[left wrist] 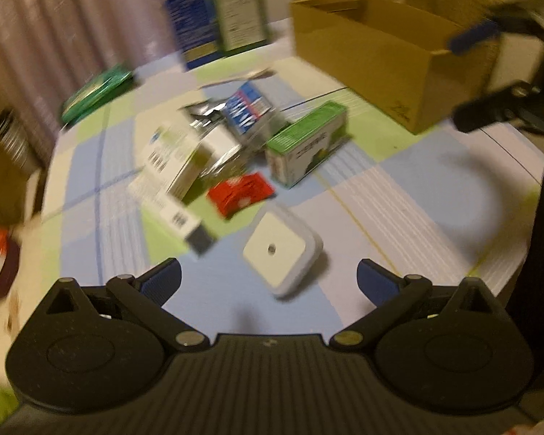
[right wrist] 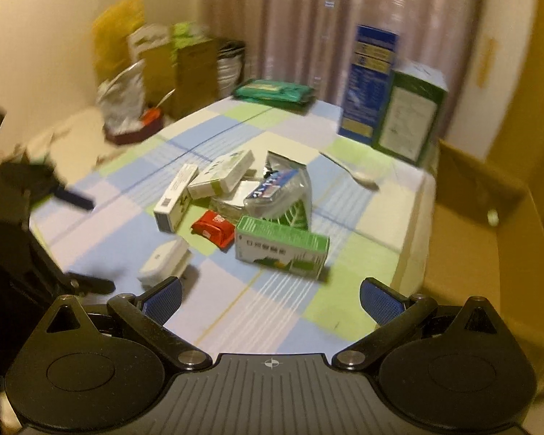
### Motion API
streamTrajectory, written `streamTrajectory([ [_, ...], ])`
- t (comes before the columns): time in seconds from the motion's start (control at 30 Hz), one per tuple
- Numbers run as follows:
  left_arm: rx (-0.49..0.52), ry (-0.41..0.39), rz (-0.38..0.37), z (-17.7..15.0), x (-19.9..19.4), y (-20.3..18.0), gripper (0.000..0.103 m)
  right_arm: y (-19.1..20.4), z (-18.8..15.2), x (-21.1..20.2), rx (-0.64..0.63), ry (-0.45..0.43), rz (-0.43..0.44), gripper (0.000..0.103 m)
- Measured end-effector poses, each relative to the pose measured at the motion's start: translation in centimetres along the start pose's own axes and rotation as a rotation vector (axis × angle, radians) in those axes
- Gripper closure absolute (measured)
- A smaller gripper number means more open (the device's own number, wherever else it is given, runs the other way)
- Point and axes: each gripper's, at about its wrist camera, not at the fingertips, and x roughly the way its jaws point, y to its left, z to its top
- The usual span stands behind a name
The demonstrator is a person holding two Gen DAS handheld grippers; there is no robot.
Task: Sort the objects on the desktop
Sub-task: 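Grasp the white night-light with the left tool while the right tool grasps the green box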
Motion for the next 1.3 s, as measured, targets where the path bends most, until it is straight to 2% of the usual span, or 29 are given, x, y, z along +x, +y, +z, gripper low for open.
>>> streamTrajectory([
  [0.07,0.077,-0.003,-0.035,0.3,1.2,0.3,0.01,-0.3,0.5,1.2,-0.079,0.026,0.035,0.002],
  [0.23,0.264,-0.018,-0.121,0.6,4.2,1.2,0.012,0.4,1.0,4.9,-0.342,0.093,0.1,0.002],
  [0.33,0.315,-0.003,-0.186,0.5,5.8,2.0,0.019,0.4,1.4,6.9,-0.441,0.117,0.123,0.002],
  [0.5,0.347,0.033,-0.266,0.3,8.3,2.6,0.025,0.4,1.8,10.4,-0.596,0.157,0.145,0.002],
  [0.6,0.364,0.044,-0.3,0.1,9.2,2.7,0.034,0.3,2.1,12.5,-0.644,0.192,0.171,0.002],
  [0.73,0.335,0.036,-0.321,0.0,9.9,3.1,0.038,0.0,3.0,15.3,-0.67,0.239,0.17,0.002],
  [0.93,0.288,0.022,-0.321,-0.2,9.9,3.2,0.039,-0.4,3.6,18.9,-0.705,0.311,0.171,0.006],
  [1.07,0.262,0.013,-0.323,-0.4,9.6,3.2,0.039,-0.5,3.4,20.7,-0.704,0.388,0.19,0.024],
  [1.13,0.26,0.009,-0.325,-0.4,9.5,3.1,0.039,-0.6,3.5,21.0,-0.69,0.407,0.192,0.03],
  [1.27,0.251,-0.003,-0.328,-0.3,9.6,3.3,0.037,-0.7,3.5,20.2,-0.637,0.433,0.215,0.056],
  [1.3,0.246,-0.006,-0.329,-0.3,9.6,3.4,0.036,-0.6,3.5,19.8,-0.621,0.438,0.22,0.059],
])
